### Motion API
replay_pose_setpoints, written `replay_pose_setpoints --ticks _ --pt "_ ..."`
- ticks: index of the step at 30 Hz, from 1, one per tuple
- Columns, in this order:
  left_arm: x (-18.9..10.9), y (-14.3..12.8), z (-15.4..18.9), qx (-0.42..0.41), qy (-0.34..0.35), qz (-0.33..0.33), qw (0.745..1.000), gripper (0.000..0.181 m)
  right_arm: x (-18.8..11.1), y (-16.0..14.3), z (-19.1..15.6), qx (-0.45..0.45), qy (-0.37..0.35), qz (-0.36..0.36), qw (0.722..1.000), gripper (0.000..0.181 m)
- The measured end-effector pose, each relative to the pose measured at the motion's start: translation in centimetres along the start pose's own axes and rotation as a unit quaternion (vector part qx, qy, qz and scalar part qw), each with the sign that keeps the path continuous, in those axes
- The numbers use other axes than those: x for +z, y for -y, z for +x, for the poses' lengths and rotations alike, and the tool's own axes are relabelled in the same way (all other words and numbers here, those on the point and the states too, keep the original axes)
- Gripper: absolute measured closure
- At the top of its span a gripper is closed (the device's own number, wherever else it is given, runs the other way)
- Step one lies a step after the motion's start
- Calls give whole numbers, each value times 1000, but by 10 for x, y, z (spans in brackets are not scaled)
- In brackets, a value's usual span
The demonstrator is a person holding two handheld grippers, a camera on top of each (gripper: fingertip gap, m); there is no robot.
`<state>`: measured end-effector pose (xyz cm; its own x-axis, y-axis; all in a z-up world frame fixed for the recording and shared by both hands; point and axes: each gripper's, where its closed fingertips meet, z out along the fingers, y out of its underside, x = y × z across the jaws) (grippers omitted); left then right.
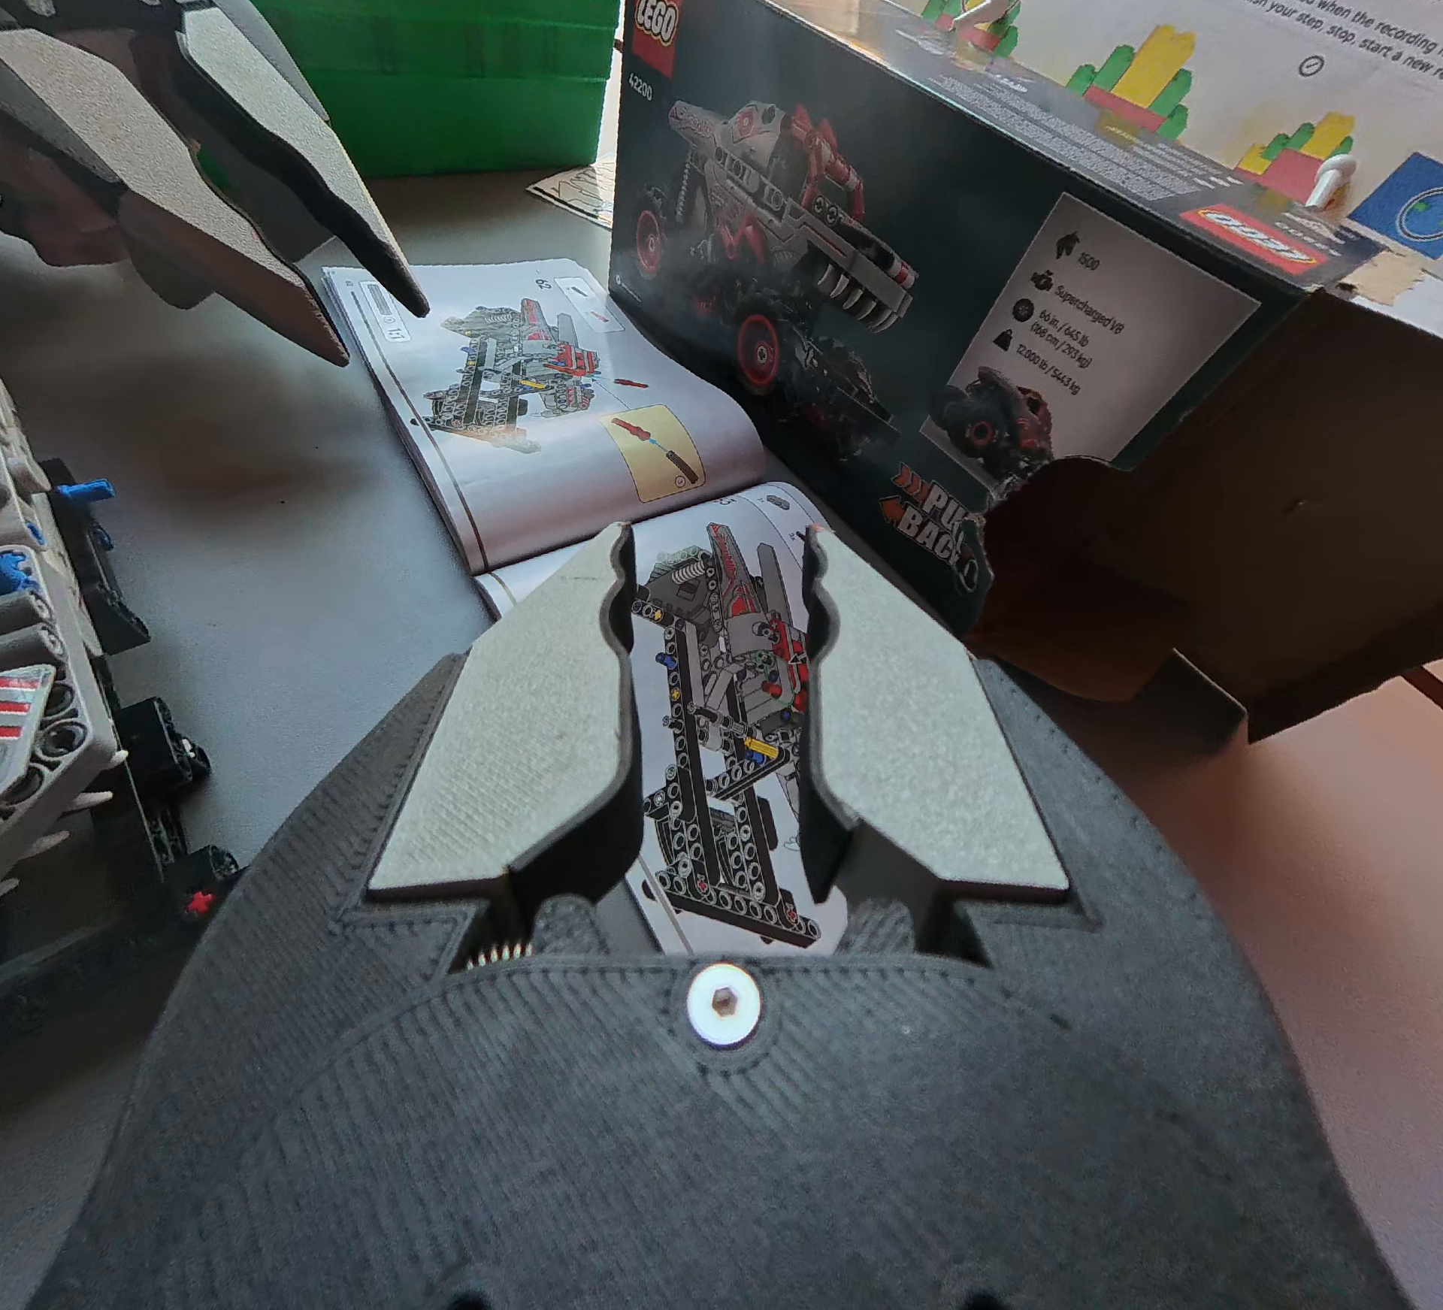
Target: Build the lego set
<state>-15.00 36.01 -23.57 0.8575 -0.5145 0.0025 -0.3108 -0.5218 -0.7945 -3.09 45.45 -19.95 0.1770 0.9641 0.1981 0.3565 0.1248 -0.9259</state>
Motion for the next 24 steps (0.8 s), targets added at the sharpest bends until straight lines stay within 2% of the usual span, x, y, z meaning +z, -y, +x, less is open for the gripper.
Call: replay_pose_setpoints --ticks 15,24 --pt "0 1 1 2 -1 1 1000 147 0 0 0 -2 -1 1 1000 142" --pt "-8 14 7 21 6 29 999 139 0 -3 6 20 -2 -3 1000 142"
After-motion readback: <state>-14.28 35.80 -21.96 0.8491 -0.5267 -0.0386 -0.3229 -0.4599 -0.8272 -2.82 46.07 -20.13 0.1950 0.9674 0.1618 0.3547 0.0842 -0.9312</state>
